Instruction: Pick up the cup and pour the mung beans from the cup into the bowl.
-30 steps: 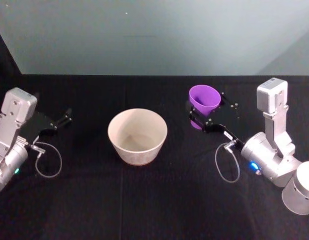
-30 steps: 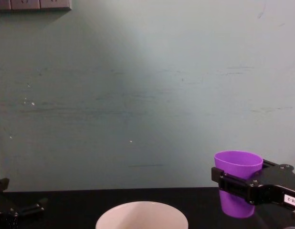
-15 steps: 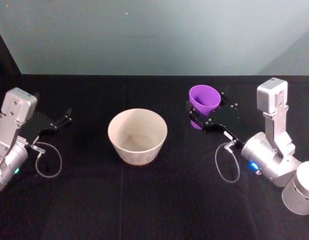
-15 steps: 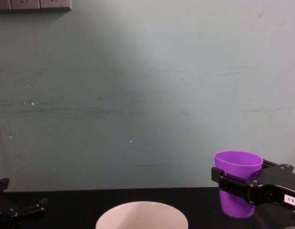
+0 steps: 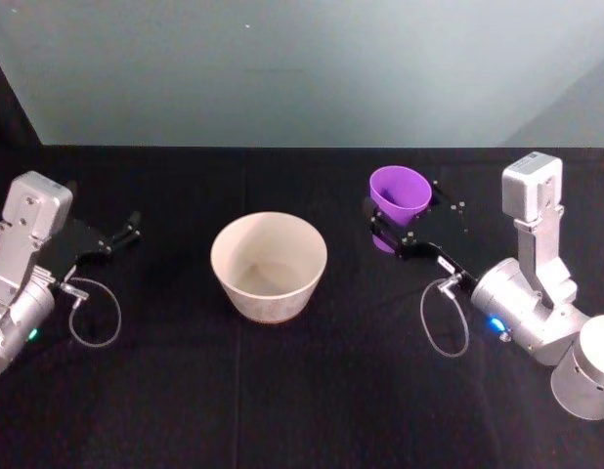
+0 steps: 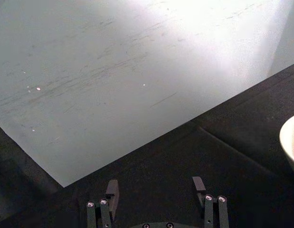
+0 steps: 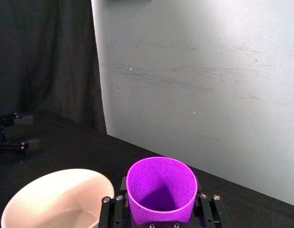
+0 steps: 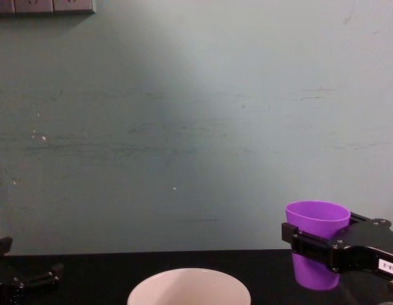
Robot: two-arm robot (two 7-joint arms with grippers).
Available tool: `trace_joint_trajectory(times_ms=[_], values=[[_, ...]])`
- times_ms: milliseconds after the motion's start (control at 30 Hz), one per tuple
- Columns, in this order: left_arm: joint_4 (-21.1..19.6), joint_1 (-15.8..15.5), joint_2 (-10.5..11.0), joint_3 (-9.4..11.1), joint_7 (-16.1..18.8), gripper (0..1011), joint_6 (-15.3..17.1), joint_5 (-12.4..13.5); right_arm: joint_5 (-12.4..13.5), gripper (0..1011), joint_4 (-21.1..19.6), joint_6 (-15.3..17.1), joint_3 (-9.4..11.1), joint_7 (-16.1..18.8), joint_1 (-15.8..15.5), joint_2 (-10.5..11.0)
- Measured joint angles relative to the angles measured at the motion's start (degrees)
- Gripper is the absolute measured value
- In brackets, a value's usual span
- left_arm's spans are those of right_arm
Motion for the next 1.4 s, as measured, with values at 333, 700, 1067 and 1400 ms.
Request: trace_joint_trajectory(times_ms=[333,700,1067,1400], values=[[0.0,0.0,0.0,0.0,0.0,1000,0.0,0.0,-1.01,726,-0.43,0.04,-0.28,-0.01,0.02,0.11],[0.0,0.0,0.0,0.0,0.0,1000,0.0,0.0,-15.49,726,-6.56,5.74,-4.81,-4.74,1.0,2.15],[0.0,0.0,0.0,0.0,0.0,1000,0.0,0.0,-30.99,726,-10.13,14.36,-11.26,-5.03,5.36,3.24],[0.0,0.0,0.0,0.0,0.0,1000,0.0,0.0,-41.31,726,-10.94,20.14,-16.51,-1.19,10.31,4.1]])
